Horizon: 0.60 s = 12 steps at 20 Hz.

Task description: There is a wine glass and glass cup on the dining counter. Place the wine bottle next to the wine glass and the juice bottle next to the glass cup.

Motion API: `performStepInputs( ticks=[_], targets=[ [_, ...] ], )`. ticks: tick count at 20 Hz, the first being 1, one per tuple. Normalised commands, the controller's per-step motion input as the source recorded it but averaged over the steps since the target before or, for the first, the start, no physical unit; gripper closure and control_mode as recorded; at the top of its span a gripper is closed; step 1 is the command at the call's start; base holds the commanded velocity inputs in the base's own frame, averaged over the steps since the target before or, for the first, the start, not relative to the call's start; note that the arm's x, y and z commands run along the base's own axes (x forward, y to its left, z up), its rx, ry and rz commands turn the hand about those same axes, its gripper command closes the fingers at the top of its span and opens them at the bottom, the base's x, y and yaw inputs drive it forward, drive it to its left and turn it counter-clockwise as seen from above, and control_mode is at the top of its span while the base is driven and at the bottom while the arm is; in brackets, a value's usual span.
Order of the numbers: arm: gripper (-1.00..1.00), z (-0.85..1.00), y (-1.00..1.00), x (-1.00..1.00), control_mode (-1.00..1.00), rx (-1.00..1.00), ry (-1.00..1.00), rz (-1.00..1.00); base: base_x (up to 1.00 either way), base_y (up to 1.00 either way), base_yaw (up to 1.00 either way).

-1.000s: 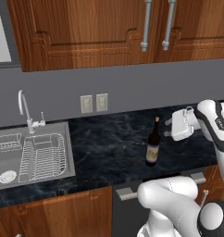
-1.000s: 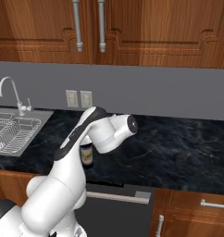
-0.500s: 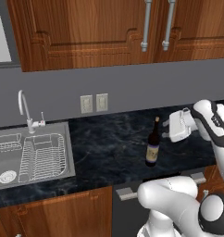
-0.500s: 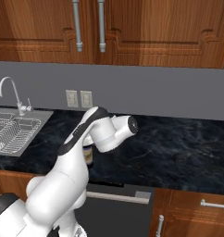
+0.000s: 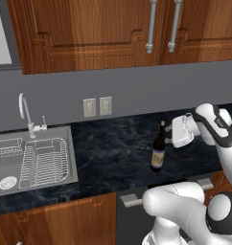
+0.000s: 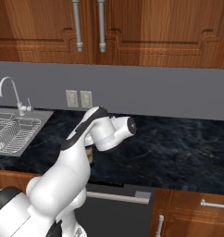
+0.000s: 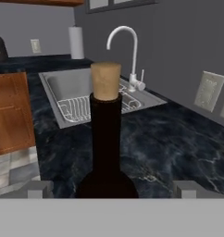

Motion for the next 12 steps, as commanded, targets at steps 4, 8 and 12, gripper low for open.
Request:
performStepInputs(
  ticks=[4,8,12],
  targets=[
    [-1.00,-0.04,0.11,0.01,-1.00,0.00,-0.01,0.01,0.00,0.00,0.00],
    [-1.00,-0.02,0.11,0.00,-1.00,0.00,0.00,0.01,0.00,0.00,0.00],
    [-1.00,-0.02,0.11,0.01,-1.00,0.00,0.00,0.00,0.00,0.00,0.00]
  ],
)
